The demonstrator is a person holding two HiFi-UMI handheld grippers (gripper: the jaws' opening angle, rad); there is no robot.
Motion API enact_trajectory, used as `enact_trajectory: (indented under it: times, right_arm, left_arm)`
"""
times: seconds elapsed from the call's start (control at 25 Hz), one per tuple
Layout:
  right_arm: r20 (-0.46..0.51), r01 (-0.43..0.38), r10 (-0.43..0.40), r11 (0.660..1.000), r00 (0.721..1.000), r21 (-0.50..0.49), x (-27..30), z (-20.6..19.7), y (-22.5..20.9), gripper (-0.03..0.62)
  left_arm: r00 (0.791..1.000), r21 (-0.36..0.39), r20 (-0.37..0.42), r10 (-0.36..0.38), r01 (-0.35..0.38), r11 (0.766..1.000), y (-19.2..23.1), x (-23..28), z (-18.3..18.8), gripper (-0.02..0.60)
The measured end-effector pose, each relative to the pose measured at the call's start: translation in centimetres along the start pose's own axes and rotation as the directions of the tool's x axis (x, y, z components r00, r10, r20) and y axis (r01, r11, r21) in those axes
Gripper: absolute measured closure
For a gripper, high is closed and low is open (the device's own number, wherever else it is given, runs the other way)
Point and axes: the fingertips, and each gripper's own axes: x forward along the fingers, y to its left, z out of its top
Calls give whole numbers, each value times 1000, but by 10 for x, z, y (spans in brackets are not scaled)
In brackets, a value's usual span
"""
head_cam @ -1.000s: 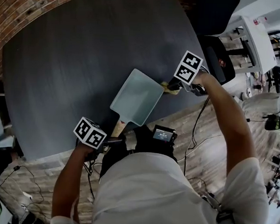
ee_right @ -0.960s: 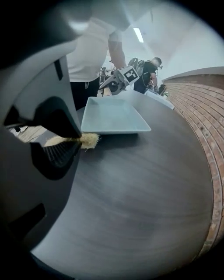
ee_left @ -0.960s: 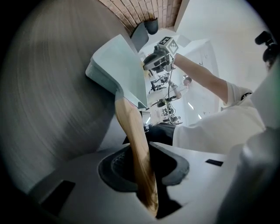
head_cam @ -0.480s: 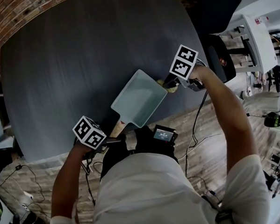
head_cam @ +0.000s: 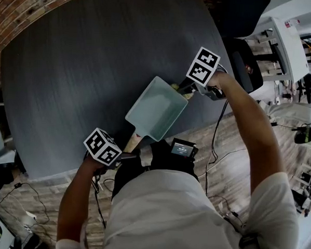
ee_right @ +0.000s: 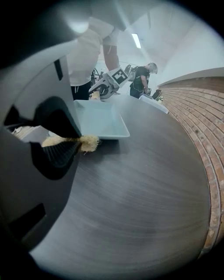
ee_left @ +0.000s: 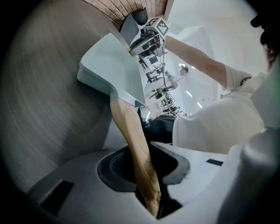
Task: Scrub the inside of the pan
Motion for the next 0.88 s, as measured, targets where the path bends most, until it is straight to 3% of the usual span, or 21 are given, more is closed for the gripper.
enact_trajectory:
  times: [0.4,0.88]
  right_arm:
    - [106,7,-9,1000,994,24,-3,32,0,559]
    - [182,70,-70,998,981,5,-8,67,-3,559]
  left_arm:
    - [999,26,-19,35,-35,999,4,-1,-1,475]
    - [999,42,-10,51,-50,998,0,4,4,472]
